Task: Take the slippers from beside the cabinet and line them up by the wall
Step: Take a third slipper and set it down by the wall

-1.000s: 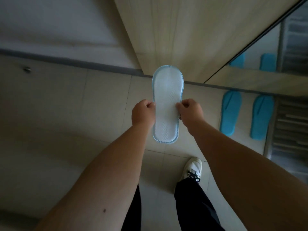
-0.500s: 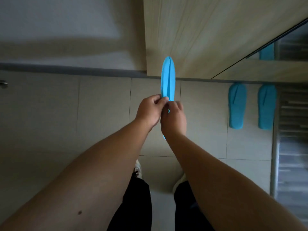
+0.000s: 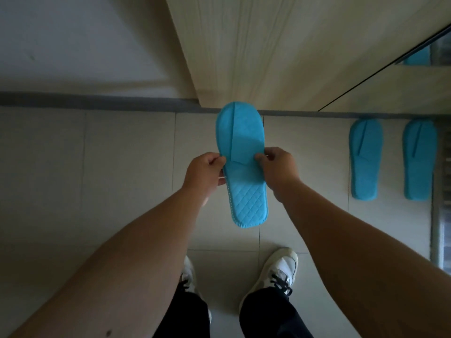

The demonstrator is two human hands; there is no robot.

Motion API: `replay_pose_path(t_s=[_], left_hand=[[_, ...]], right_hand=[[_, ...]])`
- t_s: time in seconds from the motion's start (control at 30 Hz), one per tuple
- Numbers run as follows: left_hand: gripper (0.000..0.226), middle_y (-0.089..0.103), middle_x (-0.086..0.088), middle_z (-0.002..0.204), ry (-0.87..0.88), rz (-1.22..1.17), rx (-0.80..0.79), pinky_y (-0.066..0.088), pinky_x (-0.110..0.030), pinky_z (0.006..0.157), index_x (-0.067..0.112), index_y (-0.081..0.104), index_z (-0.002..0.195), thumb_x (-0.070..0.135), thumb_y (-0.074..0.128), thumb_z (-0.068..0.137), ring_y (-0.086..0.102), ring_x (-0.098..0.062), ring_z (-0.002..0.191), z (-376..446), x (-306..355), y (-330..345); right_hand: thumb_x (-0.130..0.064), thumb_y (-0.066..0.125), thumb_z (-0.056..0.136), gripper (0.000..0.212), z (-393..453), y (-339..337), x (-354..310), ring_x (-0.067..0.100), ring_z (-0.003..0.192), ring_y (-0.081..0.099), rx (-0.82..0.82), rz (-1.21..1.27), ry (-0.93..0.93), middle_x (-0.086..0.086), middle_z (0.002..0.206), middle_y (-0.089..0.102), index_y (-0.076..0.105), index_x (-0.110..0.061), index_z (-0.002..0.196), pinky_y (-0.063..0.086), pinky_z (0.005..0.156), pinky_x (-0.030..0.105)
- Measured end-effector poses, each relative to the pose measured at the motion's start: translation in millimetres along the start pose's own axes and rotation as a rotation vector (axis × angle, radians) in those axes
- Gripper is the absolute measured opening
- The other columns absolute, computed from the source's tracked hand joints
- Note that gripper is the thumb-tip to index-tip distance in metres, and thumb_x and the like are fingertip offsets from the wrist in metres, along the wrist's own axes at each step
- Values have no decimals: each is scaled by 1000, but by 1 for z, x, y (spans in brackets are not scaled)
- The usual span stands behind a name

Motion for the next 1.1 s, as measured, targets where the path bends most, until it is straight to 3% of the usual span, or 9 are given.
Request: replay_pose_path(t_s=[0.1, 0.2, 0.3, 0.47, 0.67, 0.87, 1.1], left_hand=[[16, 71, -5, 78, 38, 140, 124, 57, -33, 64, 22, 65, 75, 23, 58, 90, 70, -22, 74, 37, -22, 7], [17, 72, -7, 79, 98, 282, 219, 57, -43, 74, 16, 69, 80, 26, 58, 88, 69, -26, 78, 71, -40, 14], [20, 72, -5, 78, 148, 399, 266, 56, -39, 73, 13, 70, 84, 26, 56, 87, 67, -24, 76, 97, -51, 27], [19, 71, -7, 86, 158, 516, 308, 44, -28, 65, 14, 69, 86, 24, 54, 88, 62, -23, 78, 135, -58, 43], [21, 72, -11, 95, 126, 572, 325, 46, -30, 75, 11, 70, 95, 25, 56, 90, 65, -28, 90, 159, -70, 47], [19, 71, -9, 95, 157, 581, 370, 38, -26, 70, 12, 68, 93, 25, 55, 90, 62, -25, 87, 161, -70, 51], [20, 71, -10, 97, 144, 592, 354, 45, -31, 76, 11, 68, 95, 25, 55, 91, 64, -29, 92, 161, -70, 51]], right_hand=[[-25, 61, 88, 16, 37, 9, 22, 27, 80, 65, 57, -40, 11, 7, 86, 69, 68, -11, 91, 56, 72, 41], [-24, 60, 87, 22, 69, 23, 43, 30, 66, 59, 76, -116, -1, 11, 74, 65, 67, -4, 84, 53, 63, 41], [-25, 60, 86, 21, 99, 29, 60, 33, 69, 63, 131, -159, -2, 13, 75, 68, 67, -6, 79, 56, 64, 43], [-28, 59, 84, 19, 138, 34, 76, 18, 58, 57, 139, -257, -7, 2, 66, 63, 65, -15, 73, 39, 46, 26], [-29, 60, 86, 19, 160, 43, 90, 16, 59, 57, 106, -279, 20, 1, 68, 63, 67, -16, 74, 39, 47, 24], [-32, 60, 87, 16, 169, 42, 93, 11, 58, 54, 126, -320, 10, -3, 68, 60, 64, -19, 78, 33, 46, 22], [-34, 62, 87, 17, 170, 41, 94, 10, 58, 51, 131, -369, 9, -3, 69, 58, 64, -17, 83, 32, 46, 22]])
Point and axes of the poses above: each hand's wrist, its own z-axis towards the middle knuckle, its own y-axis out of the palm, x = y × z, the point moved 4 cm from there along z, towards the middle knuckle
